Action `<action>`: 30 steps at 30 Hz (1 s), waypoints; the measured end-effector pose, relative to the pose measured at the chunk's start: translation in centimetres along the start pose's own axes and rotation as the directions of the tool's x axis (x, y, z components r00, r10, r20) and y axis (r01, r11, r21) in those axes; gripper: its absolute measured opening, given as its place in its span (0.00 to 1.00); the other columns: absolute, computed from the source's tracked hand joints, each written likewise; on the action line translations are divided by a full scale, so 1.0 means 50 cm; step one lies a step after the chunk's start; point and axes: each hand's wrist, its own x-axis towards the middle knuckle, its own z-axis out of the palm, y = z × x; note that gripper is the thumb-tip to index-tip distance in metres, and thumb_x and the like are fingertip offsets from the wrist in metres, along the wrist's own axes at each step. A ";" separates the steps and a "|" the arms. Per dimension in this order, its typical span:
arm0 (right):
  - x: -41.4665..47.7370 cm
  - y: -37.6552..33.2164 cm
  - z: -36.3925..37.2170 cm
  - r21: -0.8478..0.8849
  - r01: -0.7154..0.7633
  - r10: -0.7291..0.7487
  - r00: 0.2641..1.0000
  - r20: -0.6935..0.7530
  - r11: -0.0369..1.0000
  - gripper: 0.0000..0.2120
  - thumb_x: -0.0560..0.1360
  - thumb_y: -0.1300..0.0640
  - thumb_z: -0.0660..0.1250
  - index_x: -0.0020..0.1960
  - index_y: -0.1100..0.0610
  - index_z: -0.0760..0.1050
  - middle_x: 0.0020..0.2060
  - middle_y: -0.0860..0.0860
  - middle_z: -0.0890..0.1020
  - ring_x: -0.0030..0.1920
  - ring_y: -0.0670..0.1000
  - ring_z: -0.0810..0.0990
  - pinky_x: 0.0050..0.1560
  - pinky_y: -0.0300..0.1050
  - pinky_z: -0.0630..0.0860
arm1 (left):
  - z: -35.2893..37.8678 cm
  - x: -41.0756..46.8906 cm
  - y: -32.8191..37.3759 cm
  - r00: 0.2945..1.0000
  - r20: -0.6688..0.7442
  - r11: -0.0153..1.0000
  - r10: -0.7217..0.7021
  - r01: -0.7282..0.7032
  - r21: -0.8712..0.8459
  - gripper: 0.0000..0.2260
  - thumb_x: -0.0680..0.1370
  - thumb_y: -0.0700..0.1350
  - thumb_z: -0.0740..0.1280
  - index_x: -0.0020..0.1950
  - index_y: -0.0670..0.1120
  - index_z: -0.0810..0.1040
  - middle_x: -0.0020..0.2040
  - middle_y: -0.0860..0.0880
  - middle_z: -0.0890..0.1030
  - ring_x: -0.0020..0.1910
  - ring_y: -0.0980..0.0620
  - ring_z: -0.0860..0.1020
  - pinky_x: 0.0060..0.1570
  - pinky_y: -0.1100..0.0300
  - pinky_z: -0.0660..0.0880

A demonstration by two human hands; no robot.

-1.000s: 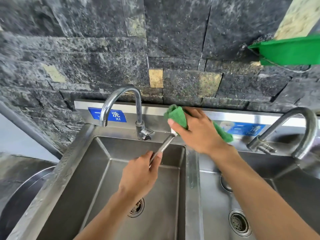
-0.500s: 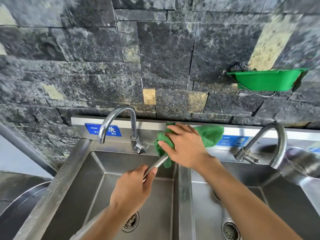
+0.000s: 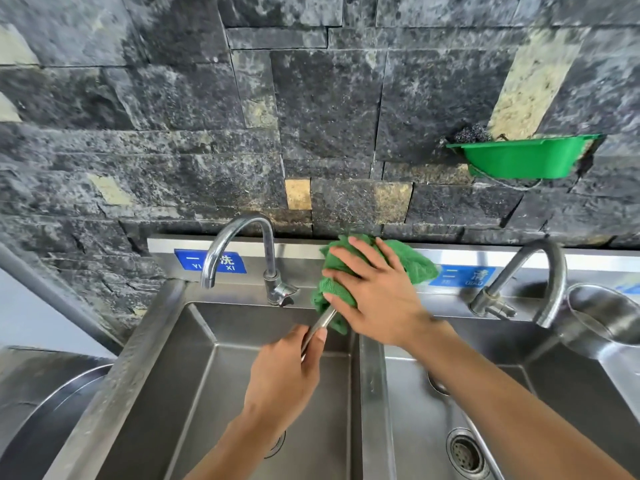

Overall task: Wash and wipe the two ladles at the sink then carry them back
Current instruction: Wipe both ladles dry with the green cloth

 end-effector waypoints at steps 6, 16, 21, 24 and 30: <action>0.068 0.057 -0.076 0.386 -0.455 0.349 0.882 0.316 0.802 0.22 0.79 0.35 0.55 0.54 0.49 0.81 0.51 0.49 0.85 0.54 0.55 0.82 0.60 0.50 0.76 | -0.005 -0.032 0.000 1.000 0.012 0.998 -0.019 0.020 -0.066 0.19 0.80 0.60 0.58 0.35 0.50 0.65 0.25 0.51 0.69 0.28 0.49 0.68 0.28 0.59 0.62; -0.041 -0.001 0.013 0.491 -0.337 0.373 0.927 0.026 0.803 0.23 0.82 0.41 0.57 0.67 0.52 0.79 0.70 0.55 0.76 0.73 0.59 0.71 0.75 0.56 0.65 | 0.002 -0.042 -0.001 0.999 0.002 0.999 -0.044 0.044 -0.012 0.16 0.80 0.58 0.59 0.37 0.51 0.66 0.24 0.52 0.68 0.27 0.51 0.67 0.30 0.57 0.62; -0.029 -0.001 0.021 0.130 -0.131 0.130 0.991 0.012 0.983 0.23 0.79 0.37 0.57 0.67 0.43 0.79 0.72 0.50 0.74 0.74 0.59 0.70 0.72 0.63 0.66 | 0.011 -0.046 0.000 0.999 0.011 0.996 -0.031 0.031 -0.082 0.16 0.81 0.57 0.60 0.39 0.49 0.70 0.24 0.51 0.69 0.27 0.49 0.67 0.30 0.55 0.66; 0.013 0.016 -0.034 0.235 -0.247 0.232 0.969 0.088 0.940 0.25 0.80 0.34 0.53 0.65 0.45 0.79 0.67 0.49 0.79 0.69 0.56 0.75 0.70 0.55 0.71 | 0.007 -0.052 0.006 1.000 -0.002 0.993 -0.029 0.029 -0.116 0.16 0.80 0.57 0.60 0.37 0.49 0.69 0.26 0.52 0.69 0.27 0.49 0.66 0.29 0.57 0.65; 0.017 -0.005 -0.085 0.867 -0.412 0.673 0.559 0.485 -0.282 0.23 0.80 0.37 0.63 0.48 0.56 0.83 0.50 0.51 0.87 0.47 0.48 0.85 0.54 0.48 0.82 | 0.009 -0.036 0.041 0.994 -0.028 0.964 -0.107 0.097 -0.246 0.18 0.81 0.55 0.62 0.35 0.46 0.66 0.25 0.51 0.68 0.28 0.49 0.65 0.29 0.59 0.62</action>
